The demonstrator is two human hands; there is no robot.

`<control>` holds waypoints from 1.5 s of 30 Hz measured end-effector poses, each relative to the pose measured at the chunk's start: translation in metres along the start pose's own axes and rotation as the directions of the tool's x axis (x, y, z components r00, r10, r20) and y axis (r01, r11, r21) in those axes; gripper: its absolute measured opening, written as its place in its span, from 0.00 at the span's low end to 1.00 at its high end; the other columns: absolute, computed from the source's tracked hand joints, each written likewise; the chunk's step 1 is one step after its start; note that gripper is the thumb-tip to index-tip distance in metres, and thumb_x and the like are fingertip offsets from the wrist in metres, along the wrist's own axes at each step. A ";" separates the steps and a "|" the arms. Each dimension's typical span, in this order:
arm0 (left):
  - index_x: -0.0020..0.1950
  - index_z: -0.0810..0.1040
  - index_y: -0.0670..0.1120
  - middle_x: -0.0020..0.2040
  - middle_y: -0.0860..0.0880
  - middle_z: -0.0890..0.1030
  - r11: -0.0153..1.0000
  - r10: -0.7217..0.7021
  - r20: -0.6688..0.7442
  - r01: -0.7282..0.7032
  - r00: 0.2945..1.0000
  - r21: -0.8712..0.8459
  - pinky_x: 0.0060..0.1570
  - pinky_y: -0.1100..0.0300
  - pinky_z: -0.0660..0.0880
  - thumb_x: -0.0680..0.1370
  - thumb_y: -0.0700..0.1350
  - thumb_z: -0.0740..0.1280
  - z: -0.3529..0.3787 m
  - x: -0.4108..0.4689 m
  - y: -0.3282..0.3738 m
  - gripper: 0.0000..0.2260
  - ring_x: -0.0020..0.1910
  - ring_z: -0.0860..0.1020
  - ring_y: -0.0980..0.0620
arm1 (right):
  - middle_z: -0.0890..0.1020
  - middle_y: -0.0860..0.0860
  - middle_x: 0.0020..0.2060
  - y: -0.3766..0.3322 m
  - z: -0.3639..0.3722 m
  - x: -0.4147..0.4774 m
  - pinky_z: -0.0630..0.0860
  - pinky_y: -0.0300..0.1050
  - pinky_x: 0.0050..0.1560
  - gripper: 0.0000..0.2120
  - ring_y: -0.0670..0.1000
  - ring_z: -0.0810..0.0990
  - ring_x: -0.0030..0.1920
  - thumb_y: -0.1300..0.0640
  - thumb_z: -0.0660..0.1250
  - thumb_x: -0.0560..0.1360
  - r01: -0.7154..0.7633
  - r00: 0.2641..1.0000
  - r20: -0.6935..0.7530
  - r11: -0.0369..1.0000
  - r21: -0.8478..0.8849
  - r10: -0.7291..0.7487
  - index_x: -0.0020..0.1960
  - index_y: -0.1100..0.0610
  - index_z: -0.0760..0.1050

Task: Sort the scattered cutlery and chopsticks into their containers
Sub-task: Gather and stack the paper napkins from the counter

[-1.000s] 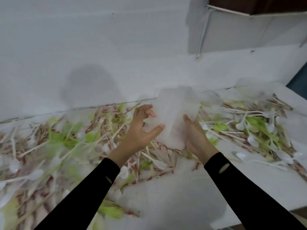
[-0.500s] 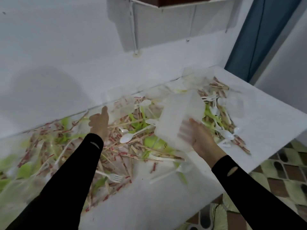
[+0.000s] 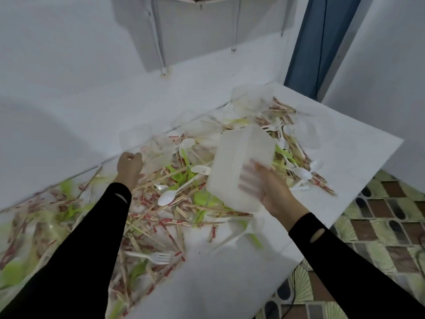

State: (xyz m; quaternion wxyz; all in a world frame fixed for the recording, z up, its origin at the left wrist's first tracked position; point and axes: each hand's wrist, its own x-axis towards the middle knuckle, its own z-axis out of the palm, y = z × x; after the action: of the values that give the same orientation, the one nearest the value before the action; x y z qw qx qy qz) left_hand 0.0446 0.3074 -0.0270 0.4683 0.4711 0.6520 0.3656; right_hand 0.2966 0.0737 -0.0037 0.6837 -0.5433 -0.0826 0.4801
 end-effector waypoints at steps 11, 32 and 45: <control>0.67 0.59 0.45 0.72 0.37 0.61 0.576 0.759 0.050 -0.705 0.649 0.413 0.64 0.52 0.59 0.73 0.33 0.56 -0.048 -0.031 -0.020 0.22 0.67 0.62 0.41 | 0.83 0.55 0.55 0.023 0.057 0.001 0.81 0.56 0.51 0.12 0.56 0.83 0.46 0.56 0.61 0.82 -0.038 0.990 0.137 0.999 -0.017 0.040 0.63 0.57 0.76; 0.74 0.62 0.43 0.68 0.53 0.67 0.637 0.763 0.085 -0.768 0.640 0.061 0.70 0.46 0.64 0.82 0.57 0.51 0.072 -0.152 0.048 0.26 0.69 0.66 0.48 | 0.84 0.58 0.55 -0.012 0.055 0.022 0.81 0.49 0.51 0.15 0.55 0.83 0.53 0.59 0.58 0.81 -0.049 0.861 0.506 0.983 0.179 -0.049 0.59 0.62 0.81; 0.64 0.70 0.49 0.62 0.51 0.72 0.642 0.761 0.213 -0.757 0.612 -0.118 0.62 0.56 0.69 0.80 0.57 0.53 0.268 -0.184 0.115 0.18 0.58 0.70 0.59 | 0.83 0.60 0.53 -0.132 -0.072 0.153 0.81 0.52 0.52 0.13 0.57 0.84 0.51 0.60 0.62 0.82 0.043 0.986 0.163 0.999 0.007 -0.044 0.64 0.64 0.74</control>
State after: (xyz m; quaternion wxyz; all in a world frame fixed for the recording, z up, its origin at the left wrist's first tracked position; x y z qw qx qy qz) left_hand 0.3536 0.1737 0.0487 0.3495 0.7397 0.3259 0.4738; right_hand 0.4978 0.1467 0.0141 0.6859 -0.4992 -0.1494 0.5080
